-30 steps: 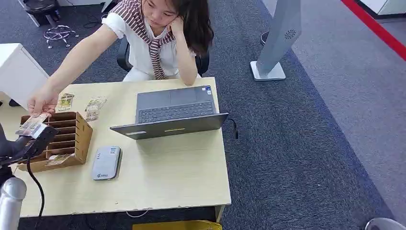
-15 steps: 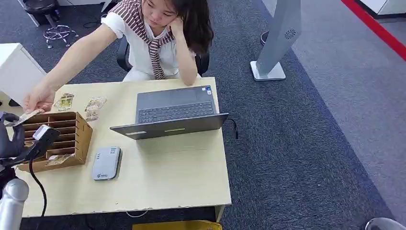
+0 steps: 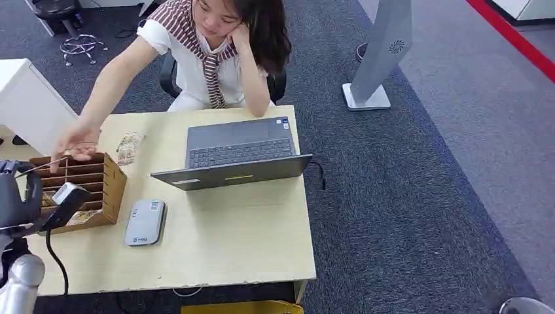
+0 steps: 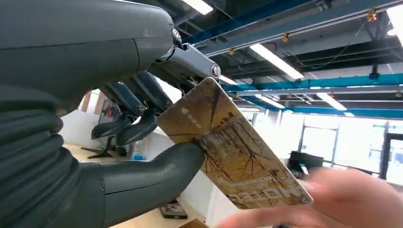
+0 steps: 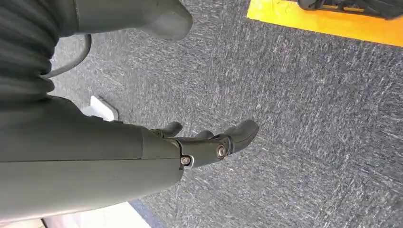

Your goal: Pass the card to the sensor for recognition and then transmit it.

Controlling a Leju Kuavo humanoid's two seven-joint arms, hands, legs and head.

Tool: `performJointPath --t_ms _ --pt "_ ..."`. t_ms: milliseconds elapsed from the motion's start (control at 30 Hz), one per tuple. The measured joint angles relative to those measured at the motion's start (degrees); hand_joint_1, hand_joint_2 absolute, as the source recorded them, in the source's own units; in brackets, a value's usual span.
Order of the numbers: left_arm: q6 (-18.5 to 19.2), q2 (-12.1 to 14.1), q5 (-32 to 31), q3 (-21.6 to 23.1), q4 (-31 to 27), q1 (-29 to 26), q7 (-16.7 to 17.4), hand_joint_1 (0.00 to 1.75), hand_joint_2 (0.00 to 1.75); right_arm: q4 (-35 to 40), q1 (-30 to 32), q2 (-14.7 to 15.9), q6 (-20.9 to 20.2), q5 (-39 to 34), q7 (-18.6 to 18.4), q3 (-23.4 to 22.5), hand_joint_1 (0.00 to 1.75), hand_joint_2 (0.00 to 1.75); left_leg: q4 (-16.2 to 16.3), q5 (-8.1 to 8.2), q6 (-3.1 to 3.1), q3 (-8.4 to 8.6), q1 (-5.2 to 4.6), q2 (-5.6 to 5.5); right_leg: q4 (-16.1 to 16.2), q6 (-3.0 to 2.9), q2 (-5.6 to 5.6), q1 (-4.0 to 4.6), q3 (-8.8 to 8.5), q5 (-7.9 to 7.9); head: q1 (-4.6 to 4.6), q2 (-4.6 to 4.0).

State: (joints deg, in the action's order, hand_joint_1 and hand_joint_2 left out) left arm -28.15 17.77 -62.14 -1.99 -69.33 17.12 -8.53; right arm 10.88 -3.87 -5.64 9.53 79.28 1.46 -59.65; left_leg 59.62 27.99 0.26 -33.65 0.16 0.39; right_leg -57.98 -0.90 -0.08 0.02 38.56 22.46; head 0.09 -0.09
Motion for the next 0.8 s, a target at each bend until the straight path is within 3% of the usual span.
performJointPath --t_ms 333,600,800 --pt "0.81 -3.26 -3.83 4.98 -8.59 -3.66 0.46 1.75 1.75 -0.04 0.05 0.0 0.59 -0.04 -0.2 0.0 0.0 1.75 0.0 0.04 0.04 -0.03 -0.01 0.02 0.02 0.01 -0.01 -0.01 0.0 0.01 0.0 0.02" --pt "6.29 -3.98 -6.54 11.48 -11.01 -4.7 4.41 1.75 1.75 -0.07 0.04 0.0 0.7 -0.07 -0.2 0.0 0.0 1.75 0.0 0.04 0.04 -0.08 0.0 0.0 0.02 0.02 -0.02 -0.01 0.01 0.01 0.0 0.02" --pt "10.3 -3.8 -6.34 13.22 -10.9 -4.73 6.93 1.75 1.75 -0.07 0.08 0.0 0.68 -0.04 -0.2 0.0 0.0 1.75 0.0 0.04 0.04 -0.08 0.0 0.0 0.01 0.02 -0.02 -0.01 0.01 0.01 0.0 0.02"
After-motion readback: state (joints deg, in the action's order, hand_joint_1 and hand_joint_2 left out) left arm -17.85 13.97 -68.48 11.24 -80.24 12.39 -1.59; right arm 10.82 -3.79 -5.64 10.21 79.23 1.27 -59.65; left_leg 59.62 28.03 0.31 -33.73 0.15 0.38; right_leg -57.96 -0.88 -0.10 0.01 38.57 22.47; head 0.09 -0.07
